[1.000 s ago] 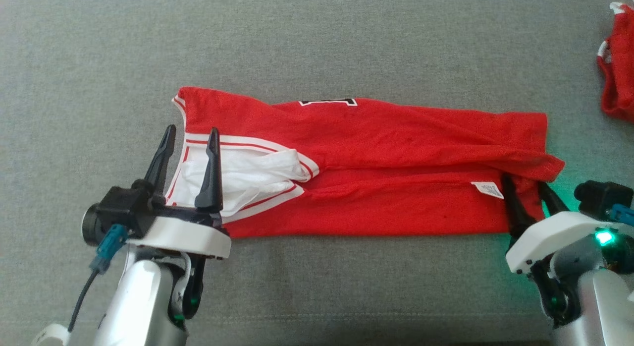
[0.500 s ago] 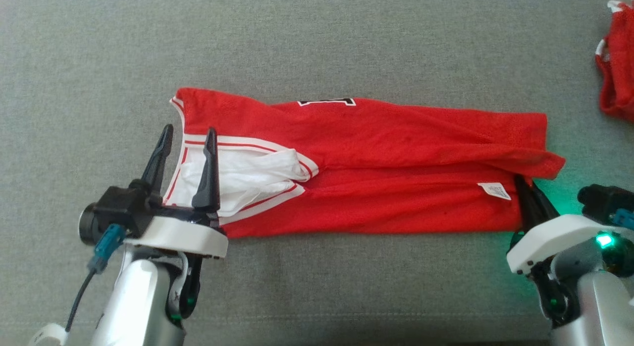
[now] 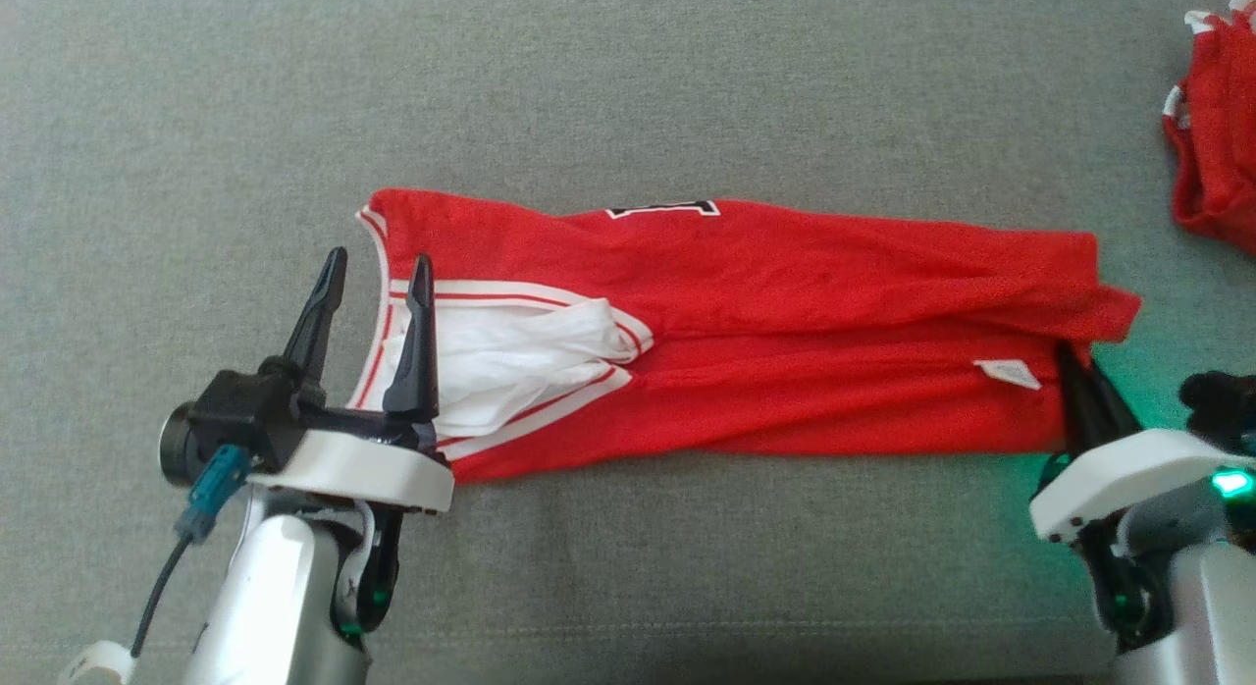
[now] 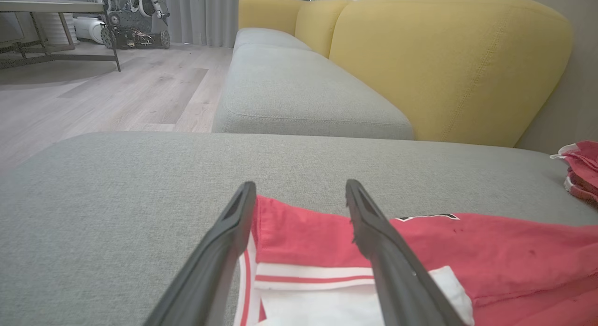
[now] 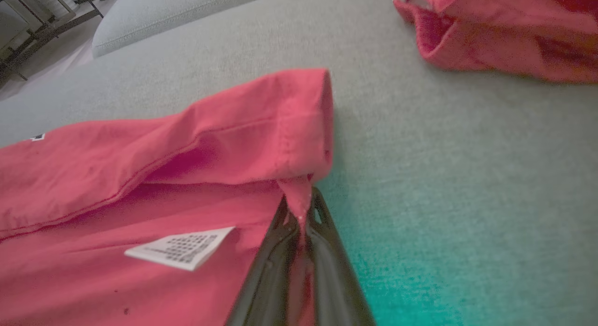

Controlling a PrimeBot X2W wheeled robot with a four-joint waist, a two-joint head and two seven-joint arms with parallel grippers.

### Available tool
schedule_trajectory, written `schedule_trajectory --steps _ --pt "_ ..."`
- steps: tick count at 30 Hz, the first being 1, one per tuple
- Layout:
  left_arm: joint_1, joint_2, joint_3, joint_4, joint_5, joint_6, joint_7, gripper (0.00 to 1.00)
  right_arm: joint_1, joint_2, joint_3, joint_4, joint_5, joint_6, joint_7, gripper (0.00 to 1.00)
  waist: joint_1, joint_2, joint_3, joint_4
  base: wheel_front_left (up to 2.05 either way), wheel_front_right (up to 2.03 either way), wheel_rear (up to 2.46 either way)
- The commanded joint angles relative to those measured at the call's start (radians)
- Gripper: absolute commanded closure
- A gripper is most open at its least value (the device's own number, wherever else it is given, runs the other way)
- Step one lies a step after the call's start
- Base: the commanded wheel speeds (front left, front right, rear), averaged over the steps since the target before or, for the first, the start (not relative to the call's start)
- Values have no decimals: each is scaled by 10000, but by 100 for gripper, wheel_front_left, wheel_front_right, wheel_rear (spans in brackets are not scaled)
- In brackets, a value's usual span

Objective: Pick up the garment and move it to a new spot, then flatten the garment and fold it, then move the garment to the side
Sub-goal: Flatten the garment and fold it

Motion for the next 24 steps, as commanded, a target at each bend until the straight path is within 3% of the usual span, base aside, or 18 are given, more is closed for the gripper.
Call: schedule_trajectory --steps 1,7,14,24 --pt "-115 51 428 -305 109 -32 -122 0 36 -271 106 -524 -91 -7 -188 100 0 0 -29 -10 0 0 0" --pt "-7 26 528 -265 129 -61 -122 0 169 -571 816 -1771 -658 -7 -595 100 0 0 -254 -84 0 0 0" --pt "5 -42 488 -230 92 -118 -122 0 -90 -832 2486 -3145 -817 -7 -443 100 0 0 -512 53 0 0 0" --pt "28 -126 462 -244 -7 -121 -122 0 -1671 -871 5613 -3110 -295 -7 -30 100 0 0 -578 623 0 0 0"
